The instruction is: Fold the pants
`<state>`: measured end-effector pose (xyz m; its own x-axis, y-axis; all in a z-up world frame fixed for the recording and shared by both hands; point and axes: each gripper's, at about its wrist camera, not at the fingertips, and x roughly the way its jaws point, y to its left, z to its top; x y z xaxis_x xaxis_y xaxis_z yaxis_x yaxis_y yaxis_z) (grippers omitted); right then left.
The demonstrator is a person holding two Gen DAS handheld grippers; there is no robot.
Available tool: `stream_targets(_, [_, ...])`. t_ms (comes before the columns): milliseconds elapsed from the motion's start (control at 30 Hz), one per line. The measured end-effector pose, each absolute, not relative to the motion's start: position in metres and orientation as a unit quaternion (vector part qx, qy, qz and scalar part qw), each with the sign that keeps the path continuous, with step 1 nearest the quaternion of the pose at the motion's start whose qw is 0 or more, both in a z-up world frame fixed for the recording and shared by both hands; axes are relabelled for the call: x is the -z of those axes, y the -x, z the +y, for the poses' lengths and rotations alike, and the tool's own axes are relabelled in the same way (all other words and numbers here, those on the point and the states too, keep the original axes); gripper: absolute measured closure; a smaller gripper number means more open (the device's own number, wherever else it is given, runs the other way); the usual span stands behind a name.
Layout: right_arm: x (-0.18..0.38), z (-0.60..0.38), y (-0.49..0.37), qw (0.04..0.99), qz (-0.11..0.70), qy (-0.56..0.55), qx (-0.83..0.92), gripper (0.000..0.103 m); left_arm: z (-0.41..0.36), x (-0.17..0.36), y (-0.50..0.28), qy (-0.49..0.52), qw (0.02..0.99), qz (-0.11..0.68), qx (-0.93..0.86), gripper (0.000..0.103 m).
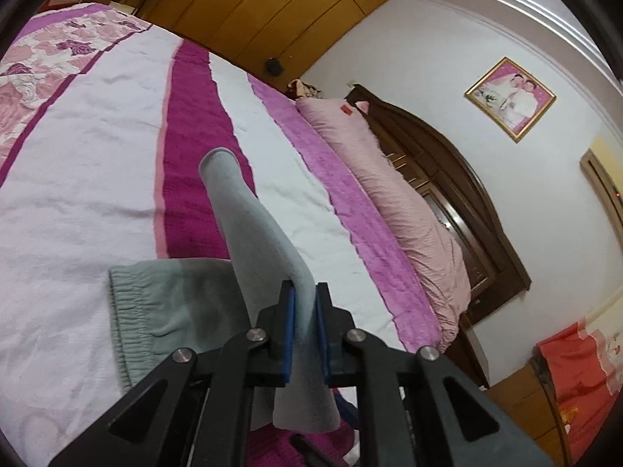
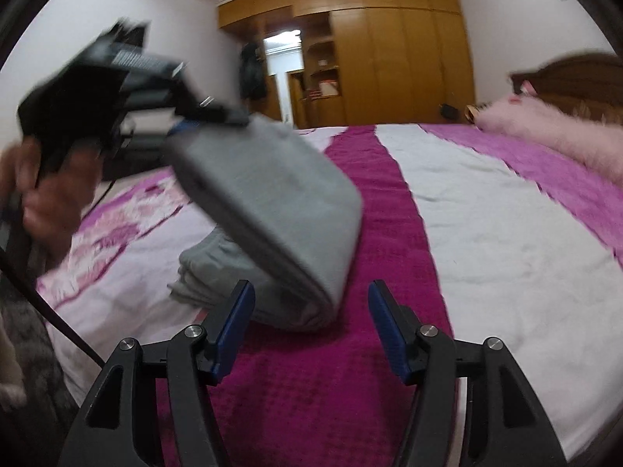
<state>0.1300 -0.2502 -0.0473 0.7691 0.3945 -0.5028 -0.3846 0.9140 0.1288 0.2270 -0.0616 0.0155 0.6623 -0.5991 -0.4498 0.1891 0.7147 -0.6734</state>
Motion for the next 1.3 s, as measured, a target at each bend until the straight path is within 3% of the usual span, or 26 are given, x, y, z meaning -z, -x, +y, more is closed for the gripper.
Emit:
stream_targets(267, [0.07,-0.244,-0.169,0.926,0.348,-0.033,-0.141,0.042,-0.049,-0.012,-0.226,0.308,0.861,0.336,0.227,0.093])
stream_targets(367, [0.078,-0.272,-0.165,0.912,0.368,-0.114,-0.144,0.04,-0.041,-0.007,-0.222,0.312,0.86,0.34,0.216,0.094])
stream_targets(733, [0.071,-0.301,-0.148,0.905,0.38,-0.134,-0.14,0.037,-0.026,0.026,-0.209,0.291,0.866,0.375,0.157,0.094])
stream_targets(1000, [0.06,-0.345,-0.179,0.888,0.366,-0.241,-0.137,0.037,-0.018,0.061,-0.2,0.283,0.858,0.411,0.123,0.094])
stream_targets(1200, [0.032,-0.324,-0.21,0.862,0.358,-0.255,-0.253,0.037,-0.016,0.068,-0.198,0.279,0.861,0.412,0.109,0.093])
stream_targets(1233, [0.028,-0.316,-0.212,0.856,0.35,-0.252,-0.286,0.041,-0.016,0.068,-0.198,0.277,0.862,0.41,0.109,0.093])
stream_targets(1300, [0.028,-0.3,-0.217,0.823,0.35,-0.251,-0.371,0.063,-0.019,0.066,-0.197,0.266,0.868,0.405,0.108,0.093])
